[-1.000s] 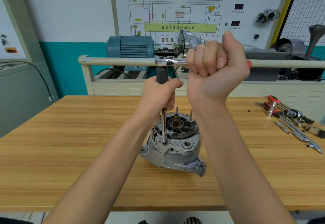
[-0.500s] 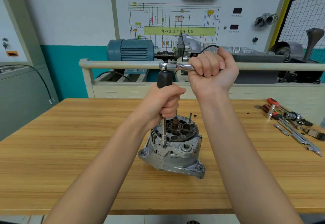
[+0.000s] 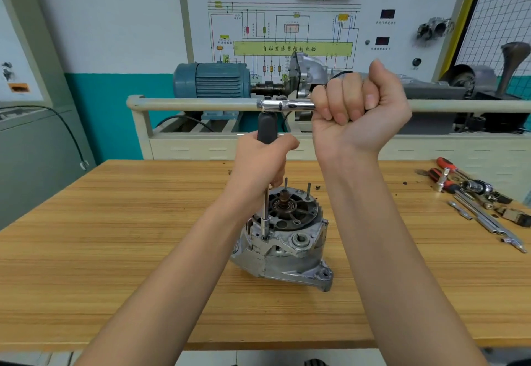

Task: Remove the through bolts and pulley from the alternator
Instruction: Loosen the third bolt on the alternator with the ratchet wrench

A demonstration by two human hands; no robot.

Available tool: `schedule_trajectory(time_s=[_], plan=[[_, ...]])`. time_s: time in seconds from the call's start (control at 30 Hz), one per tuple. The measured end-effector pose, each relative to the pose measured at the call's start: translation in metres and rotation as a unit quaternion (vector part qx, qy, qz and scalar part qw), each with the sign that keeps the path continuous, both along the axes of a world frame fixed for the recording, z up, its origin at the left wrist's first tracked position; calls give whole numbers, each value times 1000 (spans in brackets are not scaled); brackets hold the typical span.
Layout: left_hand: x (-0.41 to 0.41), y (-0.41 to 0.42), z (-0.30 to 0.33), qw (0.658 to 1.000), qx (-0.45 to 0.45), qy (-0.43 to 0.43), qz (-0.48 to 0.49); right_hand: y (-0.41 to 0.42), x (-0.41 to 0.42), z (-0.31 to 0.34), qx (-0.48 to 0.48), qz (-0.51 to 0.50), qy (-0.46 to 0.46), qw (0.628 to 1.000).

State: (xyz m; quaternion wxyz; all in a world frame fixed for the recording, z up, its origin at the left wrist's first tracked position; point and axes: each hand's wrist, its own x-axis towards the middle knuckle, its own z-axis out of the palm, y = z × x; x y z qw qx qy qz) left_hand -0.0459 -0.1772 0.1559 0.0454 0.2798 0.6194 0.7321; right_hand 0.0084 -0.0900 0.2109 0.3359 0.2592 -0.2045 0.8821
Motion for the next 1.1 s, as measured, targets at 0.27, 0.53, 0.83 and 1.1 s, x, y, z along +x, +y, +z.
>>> schedule_trajectory(time_s=[0.27,0.53,0.83,1.1], plan=[[-8,-15,7,966,-10,-7,-259,15,-18,-4,-90,183,-28,979],[-5,-7,4,991,10,-16,-134,1,-3,-5,-44,60,3,997],[0,9,0,997,14,-4,72,-23,4,-7,57,-109,89,988],[-8,-19,6,980,2,13,-196,8,-4,-1,-32,96,-19,995]])
